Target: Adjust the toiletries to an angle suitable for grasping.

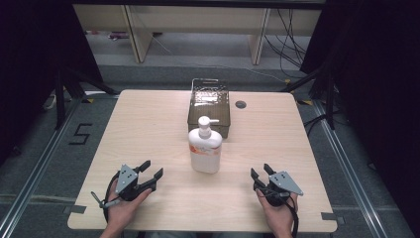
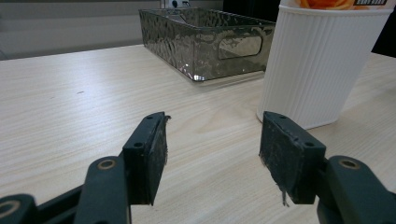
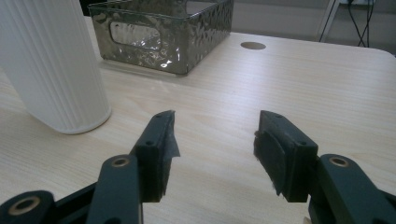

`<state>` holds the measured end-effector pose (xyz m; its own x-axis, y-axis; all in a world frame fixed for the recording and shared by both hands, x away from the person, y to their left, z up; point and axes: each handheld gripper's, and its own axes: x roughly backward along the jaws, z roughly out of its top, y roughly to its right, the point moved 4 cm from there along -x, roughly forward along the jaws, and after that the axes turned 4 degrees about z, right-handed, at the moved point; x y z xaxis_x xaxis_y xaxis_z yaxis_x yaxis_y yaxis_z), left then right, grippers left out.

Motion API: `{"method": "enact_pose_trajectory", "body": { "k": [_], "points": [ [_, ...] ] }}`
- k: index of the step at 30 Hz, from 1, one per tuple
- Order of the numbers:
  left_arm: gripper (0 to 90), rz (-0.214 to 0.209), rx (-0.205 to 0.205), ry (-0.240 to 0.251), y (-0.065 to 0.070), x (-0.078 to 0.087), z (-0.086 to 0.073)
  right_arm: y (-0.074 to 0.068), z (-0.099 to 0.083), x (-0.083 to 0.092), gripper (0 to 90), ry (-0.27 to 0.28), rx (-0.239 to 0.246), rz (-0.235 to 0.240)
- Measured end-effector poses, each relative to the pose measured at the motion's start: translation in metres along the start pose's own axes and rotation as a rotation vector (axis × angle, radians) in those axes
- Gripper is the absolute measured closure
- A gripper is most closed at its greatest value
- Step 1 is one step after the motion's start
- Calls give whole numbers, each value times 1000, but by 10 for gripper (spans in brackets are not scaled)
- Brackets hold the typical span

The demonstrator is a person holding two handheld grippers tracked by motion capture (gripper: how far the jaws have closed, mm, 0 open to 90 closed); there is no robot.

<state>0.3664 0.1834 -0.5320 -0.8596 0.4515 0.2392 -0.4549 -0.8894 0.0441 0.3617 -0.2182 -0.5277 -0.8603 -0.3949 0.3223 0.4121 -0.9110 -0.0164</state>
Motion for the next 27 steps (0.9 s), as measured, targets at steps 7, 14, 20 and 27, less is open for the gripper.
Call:
{"method": "enact_pose_trajectory", "body": {
  "k": [7, 14, 20, 27],
  "points": [
    [433, -10, 12, 40, 0, 0, 1, 2, 0, 0, 474, -6, 12, 9],
    [528, -20, 19, 83, 5, 6, 13, 1, 0, 1, 473, -12, -29, 3],
    [716, -16, -17, 108, 10, 14, 22, 2, 0, 0, 476, 1, -1, 7],
    [878, -58, -26, 110, 21, 17, 28, 0, -1, 0, 505, -13, -16, 7]
  ]
}}
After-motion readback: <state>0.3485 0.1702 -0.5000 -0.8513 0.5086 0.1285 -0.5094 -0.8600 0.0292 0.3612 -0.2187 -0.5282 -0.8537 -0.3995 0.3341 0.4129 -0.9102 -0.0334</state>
